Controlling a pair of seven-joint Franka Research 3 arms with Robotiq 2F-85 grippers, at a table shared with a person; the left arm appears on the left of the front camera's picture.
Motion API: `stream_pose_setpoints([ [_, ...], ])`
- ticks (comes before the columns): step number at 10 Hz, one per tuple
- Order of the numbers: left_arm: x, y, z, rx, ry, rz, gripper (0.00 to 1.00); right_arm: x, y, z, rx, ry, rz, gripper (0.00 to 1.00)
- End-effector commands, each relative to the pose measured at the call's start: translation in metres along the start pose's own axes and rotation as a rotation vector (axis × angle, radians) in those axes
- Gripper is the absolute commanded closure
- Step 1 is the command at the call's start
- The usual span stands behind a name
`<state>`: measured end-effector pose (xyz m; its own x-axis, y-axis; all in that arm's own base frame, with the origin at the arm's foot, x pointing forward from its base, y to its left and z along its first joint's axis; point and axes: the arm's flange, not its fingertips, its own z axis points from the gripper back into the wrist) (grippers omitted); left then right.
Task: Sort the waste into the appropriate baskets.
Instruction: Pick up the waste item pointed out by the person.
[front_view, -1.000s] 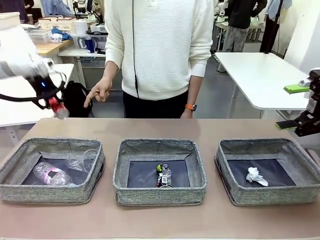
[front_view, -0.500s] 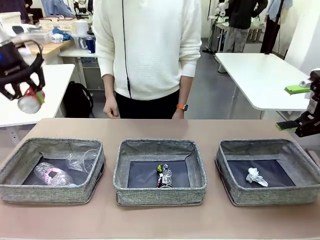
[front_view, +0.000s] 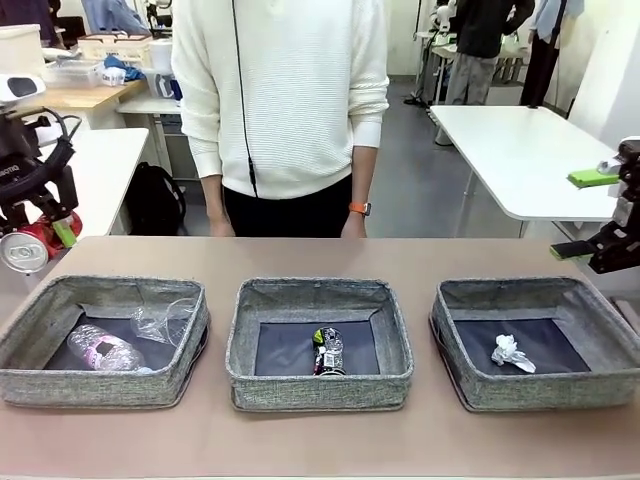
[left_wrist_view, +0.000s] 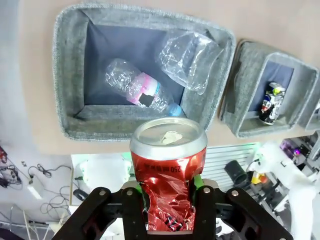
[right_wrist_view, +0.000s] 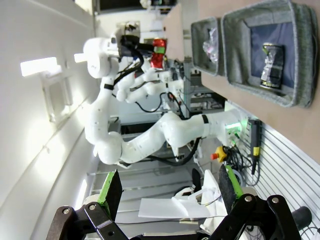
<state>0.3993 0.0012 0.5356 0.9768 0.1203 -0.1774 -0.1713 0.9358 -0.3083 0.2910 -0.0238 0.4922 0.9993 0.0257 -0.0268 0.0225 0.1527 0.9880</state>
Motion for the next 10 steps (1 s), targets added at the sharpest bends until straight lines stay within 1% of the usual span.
stream_pose_setpoints([
  [1, -0.005, -0.001, -0.002, 0.0, 0.0, -0.014, 0.7, 0.0, 0.006, 0.0, 0.016, -0.001, -0.015, 0.0],
  [2, -0.001, -0.019, -0.016, 0.004, -0.074, 0.053, 0.7, 0.0, 0.006, 0.0, 0.016, -0.001, -0.015, 0.0],
  [3, -0.013, -0.069, -0.02, -0.005, -0.164, 0.032, 0.7, 0.0, 0.006, 0.0, 0.016, -0.001, -0.015, 0.0],
  [5, -0.044, -0.162, -0.012, 0.028, -0.237, -0.046, 0.7, 0.0, 0.006, 0.0, 0.016, -0.001, -0.015, 0.0],
  [7, -0.077, -0.254, 0.004, 0.075, -0.316, -0.093, 0.7, 0.0, 0.006, 0.0, 0.016, -0.001, -0.015, 0.0],
  [8, -0.091, -0.289, 0.006, 0.112, -0.368, -0.124, 0.7, 0.0, 0.006, 0.0, 0.016, -0.001, -0.015, 0.0],
  [10, -0.111, -0.344, 0.013, 0.161, -0.353, -0.229, 0.7, 0.0, 0.006, 0.0, 0.016, -0.001, -0.015, 0.0],
])
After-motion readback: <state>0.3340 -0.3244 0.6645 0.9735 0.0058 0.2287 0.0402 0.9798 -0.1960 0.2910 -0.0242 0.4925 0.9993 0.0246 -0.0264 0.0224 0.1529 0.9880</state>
